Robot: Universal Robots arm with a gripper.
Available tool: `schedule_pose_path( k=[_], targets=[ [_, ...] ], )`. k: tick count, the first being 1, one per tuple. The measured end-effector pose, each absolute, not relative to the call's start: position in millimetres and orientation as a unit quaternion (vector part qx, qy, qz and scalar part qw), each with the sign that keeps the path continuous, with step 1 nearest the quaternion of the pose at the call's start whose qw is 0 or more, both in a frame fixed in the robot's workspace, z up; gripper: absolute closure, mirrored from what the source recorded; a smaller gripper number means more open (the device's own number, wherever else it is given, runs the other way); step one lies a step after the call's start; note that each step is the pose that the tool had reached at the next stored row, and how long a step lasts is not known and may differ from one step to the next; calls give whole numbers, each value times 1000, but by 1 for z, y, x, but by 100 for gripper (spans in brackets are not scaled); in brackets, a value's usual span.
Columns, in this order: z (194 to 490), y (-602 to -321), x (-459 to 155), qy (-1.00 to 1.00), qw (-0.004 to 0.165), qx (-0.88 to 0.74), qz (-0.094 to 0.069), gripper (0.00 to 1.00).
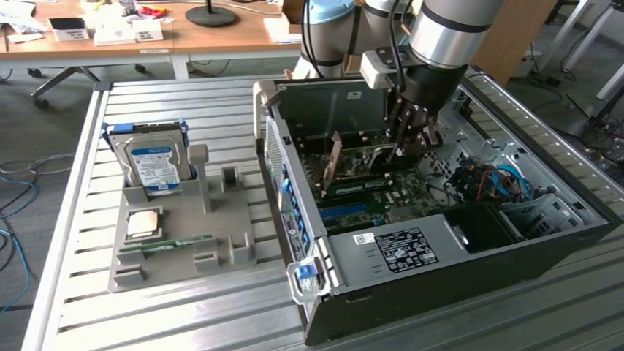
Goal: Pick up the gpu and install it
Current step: 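Insert the gpu into the slot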
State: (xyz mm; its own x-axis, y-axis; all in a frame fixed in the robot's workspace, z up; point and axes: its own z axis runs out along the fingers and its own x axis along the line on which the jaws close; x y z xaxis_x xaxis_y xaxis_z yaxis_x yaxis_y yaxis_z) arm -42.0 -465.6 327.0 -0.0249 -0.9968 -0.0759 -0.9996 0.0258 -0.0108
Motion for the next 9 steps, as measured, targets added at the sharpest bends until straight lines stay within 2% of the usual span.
schedule_pose_path(
  k=[9],
  targets=[
    [327,-466,-43,716,31,-698,23,73]
  ],
)
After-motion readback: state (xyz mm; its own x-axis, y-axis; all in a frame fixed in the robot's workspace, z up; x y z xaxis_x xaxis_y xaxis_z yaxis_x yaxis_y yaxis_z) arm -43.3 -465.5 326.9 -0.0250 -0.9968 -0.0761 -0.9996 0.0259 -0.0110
